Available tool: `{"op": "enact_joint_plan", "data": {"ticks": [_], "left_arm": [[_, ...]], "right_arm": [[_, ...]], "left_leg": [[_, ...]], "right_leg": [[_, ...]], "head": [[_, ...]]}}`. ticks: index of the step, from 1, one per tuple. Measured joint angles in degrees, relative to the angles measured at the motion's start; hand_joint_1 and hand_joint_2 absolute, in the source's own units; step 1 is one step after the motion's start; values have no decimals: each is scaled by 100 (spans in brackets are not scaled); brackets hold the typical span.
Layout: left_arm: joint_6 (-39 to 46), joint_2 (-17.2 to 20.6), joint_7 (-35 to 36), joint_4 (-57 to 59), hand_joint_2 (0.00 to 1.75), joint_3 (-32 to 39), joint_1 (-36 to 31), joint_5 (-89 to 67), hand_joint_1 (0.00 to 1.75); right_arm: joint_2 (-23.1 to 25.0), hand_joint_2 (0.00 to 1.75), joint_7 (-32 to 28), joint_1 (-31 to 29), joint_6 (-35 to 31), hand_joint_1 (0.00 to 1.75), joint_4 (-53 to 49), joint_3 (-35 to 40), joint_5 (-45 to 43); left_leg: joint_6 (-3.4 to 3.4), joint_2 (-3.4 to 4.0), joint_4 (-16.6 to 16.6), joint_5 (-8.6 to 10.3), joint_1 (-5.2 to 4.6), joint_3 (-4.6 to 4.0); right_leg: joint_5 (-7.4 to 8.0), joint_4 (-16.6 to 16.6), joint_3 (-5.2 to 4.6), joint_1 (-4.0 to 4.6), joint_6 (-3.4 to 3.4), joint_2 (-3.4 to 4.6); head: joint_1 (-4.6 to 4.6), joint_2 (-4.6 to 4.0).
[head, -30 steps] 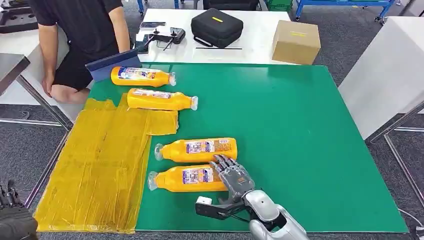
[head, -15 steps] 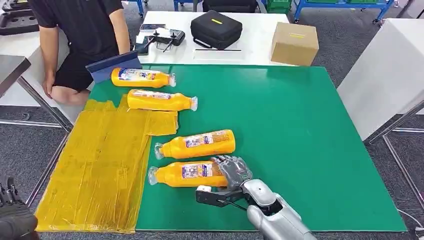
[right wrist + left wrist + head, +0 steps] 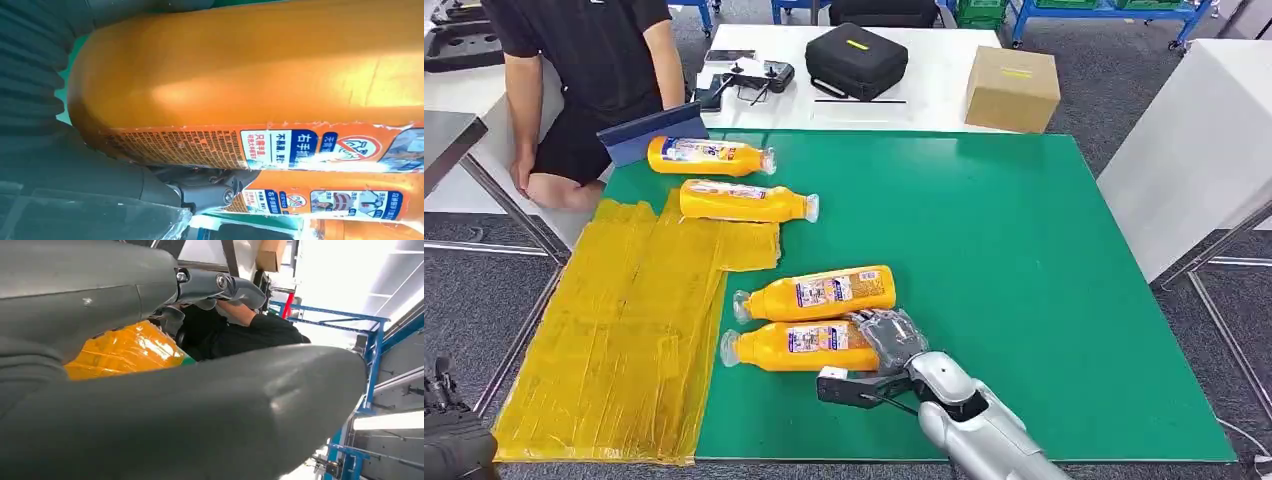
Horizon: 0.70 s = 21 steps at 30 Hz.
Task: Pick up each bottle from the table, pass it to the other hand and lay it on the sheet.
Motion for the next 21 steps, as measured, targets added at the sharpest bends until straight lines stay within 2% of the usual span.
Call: {"op": "enact_joint_plan", "data": {"ticks": [5,11,15,21], "left_arm": [[24,0,0,-2,0,2,-14,0,0],[48,-2,-11,-2,0,2,-23,9,0],[17,-24,-31,-2,0,52,10,15,0],[13,-50,-35,-2,0,83,19,15,0]], "right_arm": [[9,175,-29,-68,7,175,50,57,-140],[-118,175,-238,-54,55,175,-173,57,-794],[-378,175,-262,114,223,175,-711,-18,-1045],[-553,175,-262,271,232,175,-1062,-50,-1064]], "left_leg": [[-1,1,0,4,0,0],[8,-3,1,13,0,-6],[11,-23,3,23,-3,-50],[9,-14,4,31,-5,-94]], "right_leg": [[4,0,0,0,-3,1],[14,1,-2,0,9,-1],[27,6,29,5,29,-8],[37,6,-17,8,22,-4]], "head": [[0,0],[0,0],[2,0],[-2,0]]}}
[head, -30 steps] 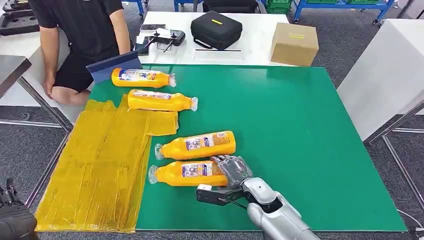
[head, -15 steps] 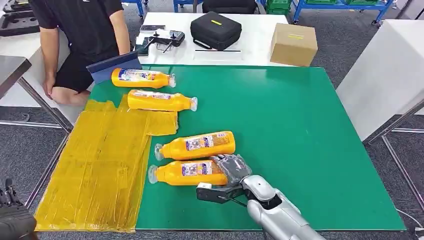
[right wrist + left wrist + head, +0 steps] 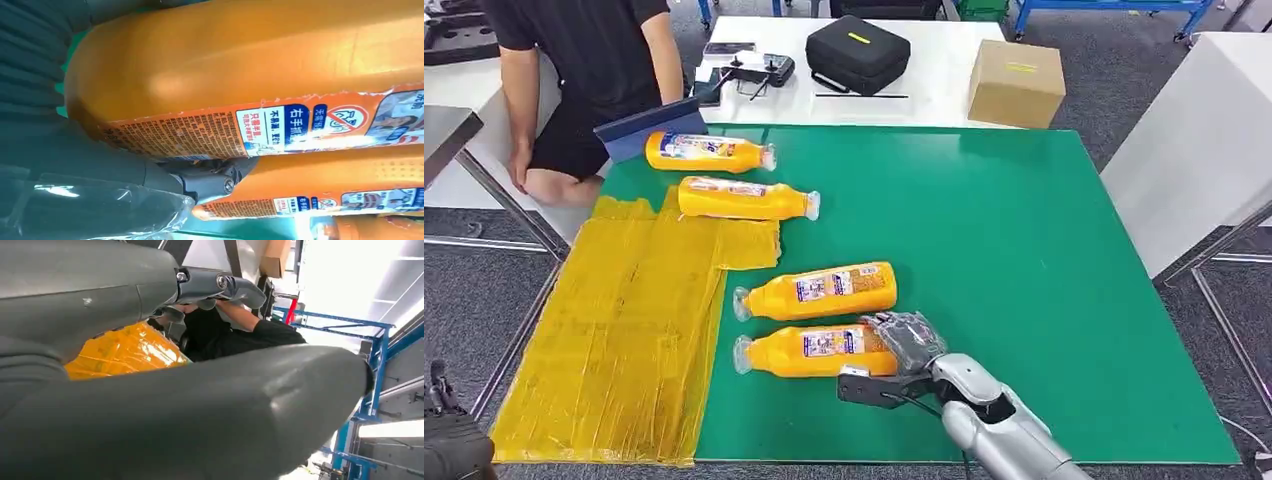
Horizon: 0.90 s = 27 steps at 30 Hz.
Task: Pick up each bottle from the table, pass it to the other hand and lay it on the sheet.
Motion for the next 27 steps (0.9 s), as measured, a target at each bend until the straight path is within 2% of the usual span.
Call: {"op": "enact_joint_plan", "data": {"ticks": [7,11,14,27], "left_arm": [[-50,-7,-2,2,0,13,0,-2,0],[-72,-4,-70,35,0,15,-33,0,0],[-42,7,-131,109,0,4,-154,20,0],[70,57,-188,240,0,-39,-256,59,0]], "right_arm": [[-127,175,-273,89,-35,175,-442,-174,-419],[-238,175,-450,142,450,175,-1377,-567,-1006],[-280,175,-597,91,555,175,-1900,-874,-1324],[-317,175,-645,157,568,175,-2557,-1290,-1397]], "left_leg": [[0,-3,0,0,0,-11],[0,-3,0,0,-3,-16],[0,-4,0,0,-3,-13],[1,-1,0,-1,-3,-16]], "right_leg": [[-1,0,-11,0,-1,0],[0,-1,-16,-1,-1,0],[0,-1,-14,-1,-1,-1],[0,-1,-17,0,-1,1]], "head": [[2,0],[0,0],[0,0],[2,0]]}}
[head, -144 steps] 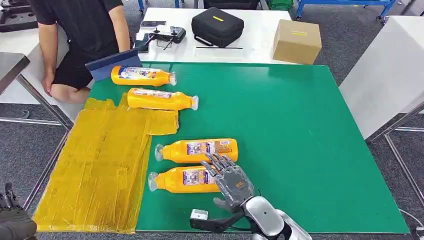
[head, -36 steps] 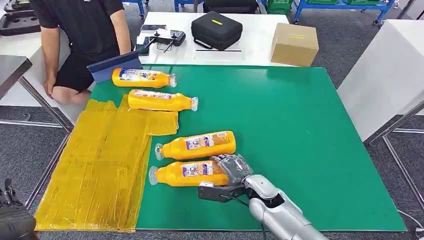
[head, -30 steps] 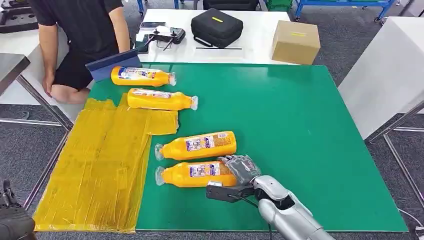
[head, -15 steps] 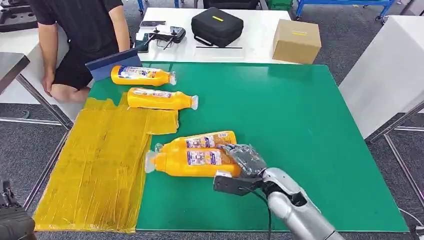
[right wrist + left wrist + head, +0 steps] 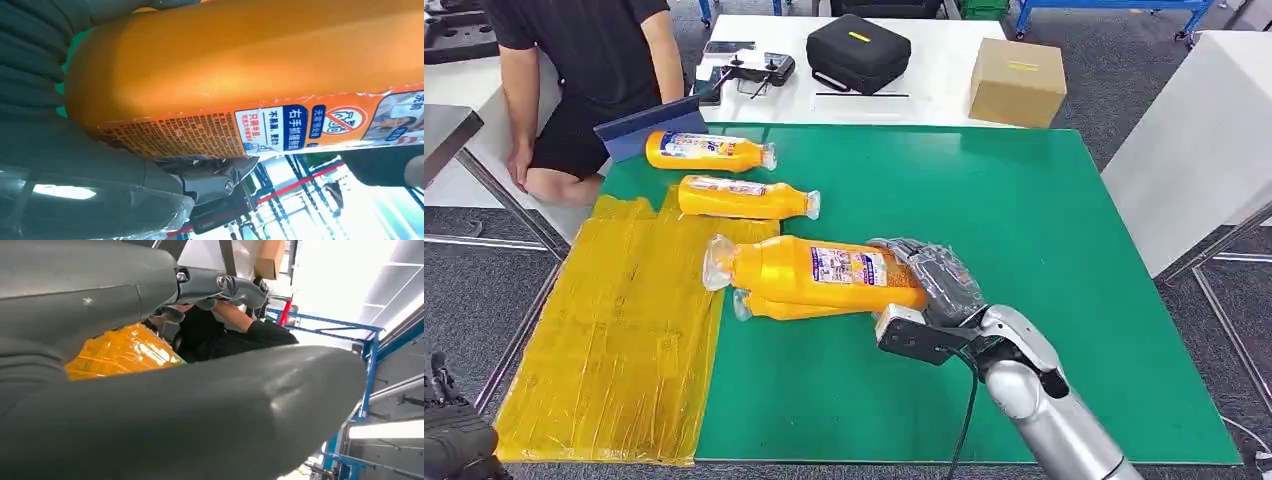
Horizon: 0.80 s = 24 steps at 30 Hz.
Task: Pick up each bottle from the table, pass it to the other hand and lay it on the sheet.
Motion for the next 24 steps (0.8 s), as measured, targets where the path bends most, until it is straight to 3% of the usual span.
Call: {"op": "enact_joint_plan", "data": {"ticks": [10,11,18,24], "left_arm": [[61,66,-72,306,0,-492,-177,-129,0],[72,90,-98,392,175,-663,-250,-138,0],[251,157,-109,894,175,-1826,-876,-59,0],[247,229,46,1062,175,-2340,-1119,61,0]], "right_arm": [[267,175,-608,155,-59,175,-542,-278,-1049],[381,175,-575,139,-125,175,-549,-278,-1047],[1123,175,-455,-467,-1044,175,547,231,-1051],[1578,175,-450,-868,-1298,173,1546,715,-1165]], "left_leg": [[0,0,0,0,0,-2],[0,-1,0,0,0,-2],[-3,7,-1,15,1,-4],[4,1,-1,22,1,-7]], "right_leg": [[0,0,-1,0,0,0],[0,0,-1,0,0,0],[8,4,1,1,2,1],[9,5,0,1,3,-1]], "head": [[0,0],[0,0],[-2,0],[-2,0]]}}
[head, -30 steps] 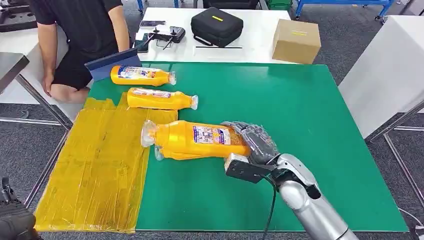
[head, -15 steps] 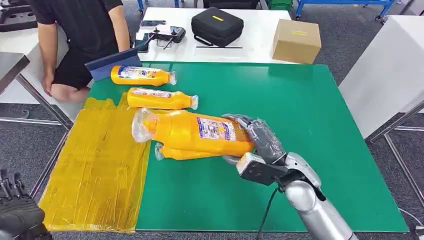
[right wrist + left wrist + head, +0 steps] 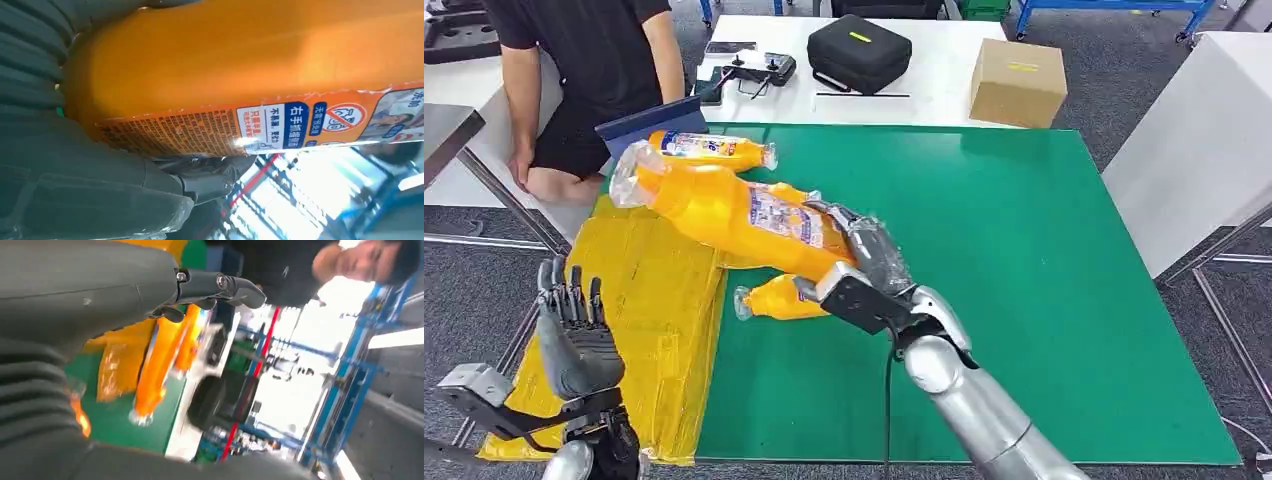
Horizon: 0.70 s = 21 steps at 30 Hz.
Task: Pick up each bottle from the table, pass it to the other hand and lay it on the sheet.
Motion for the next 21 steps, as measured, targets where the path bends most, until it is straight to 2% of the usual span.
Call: {"op": "enact_joint_plan", "data": {"ticks": [13,21], "left_arm": [[48,311,90,79,175,-637,-68,586,0],[54,341,90,77,175,-794,-34,599,0]], "right_arm": [[686,175,57,-854,164,175,1685,596,-188],[889,175,37,-1045,160,175,2185,699,-186]], "left_leg": [[0,1,0,0,0,-26],[0,-1,0,0,0,-30]], "right_leg": [[0,1,-24,-1,0,1],[-1,1,-28,-1,-1,-1]], "head": [[0,0],[2,0]]}}
